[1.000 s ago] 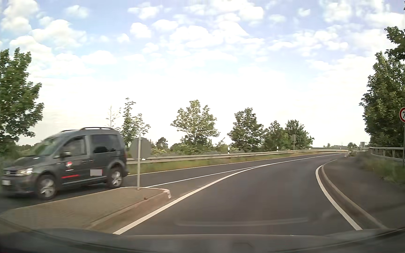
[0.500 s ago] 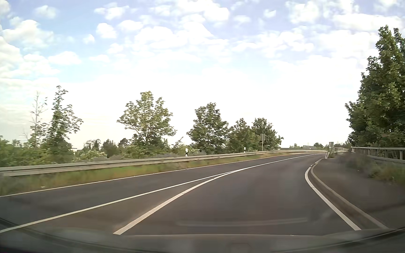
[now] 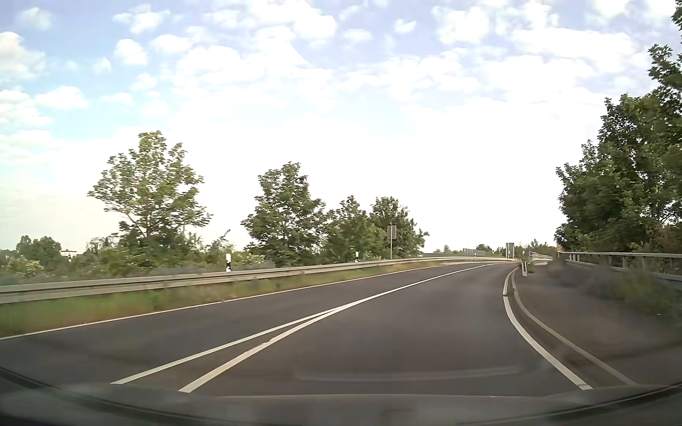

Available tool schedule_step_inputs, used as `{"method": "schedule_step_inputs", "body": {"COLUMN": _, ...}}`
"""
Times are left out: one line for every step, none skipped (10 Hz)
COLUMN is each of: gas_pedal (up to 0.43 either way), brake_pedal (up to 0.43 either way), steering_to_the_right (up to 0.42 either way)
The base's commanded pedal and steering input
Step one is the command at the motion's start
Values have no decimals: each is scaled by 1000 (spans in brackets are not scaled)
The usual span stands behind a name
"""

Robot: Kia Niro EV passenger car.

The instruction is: Follow the waypoints while adhering to traffic rules and regulations

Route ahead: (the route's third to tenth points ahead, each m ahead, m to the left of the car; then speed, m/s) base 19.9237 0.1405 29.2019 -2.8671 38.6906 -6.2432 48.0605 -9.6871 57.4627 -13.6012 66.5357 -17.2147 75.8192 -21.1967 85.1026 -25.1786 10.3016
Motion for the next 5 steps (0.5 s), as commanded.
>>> {"method": "schedule_step_inputs", "body": {"gas_pedal": 311, "brake_pedal": 24, "steering_to_the_right": 96}}
{"method": "schedule_step_inputs", "body": {"gas_pedal": 311, "brake_pedal": 24, "steering_to_the_right": 95}}
{"method": "schedule_step_inputs", "body": {"gas_pedal": 311, "brake_pedal": 30, "steering_to_the_right": 92}}
{"method": "schedule_step_inputs", "body": {"gas_pedal": 311, "brake_pedal": 30, "steering_to_the_right": 88}}
{"method": "schedule_step_inputs", "body": {"gas_pedal": 311, "brake_pedal": 24, "steering_to_the_right": 84}}
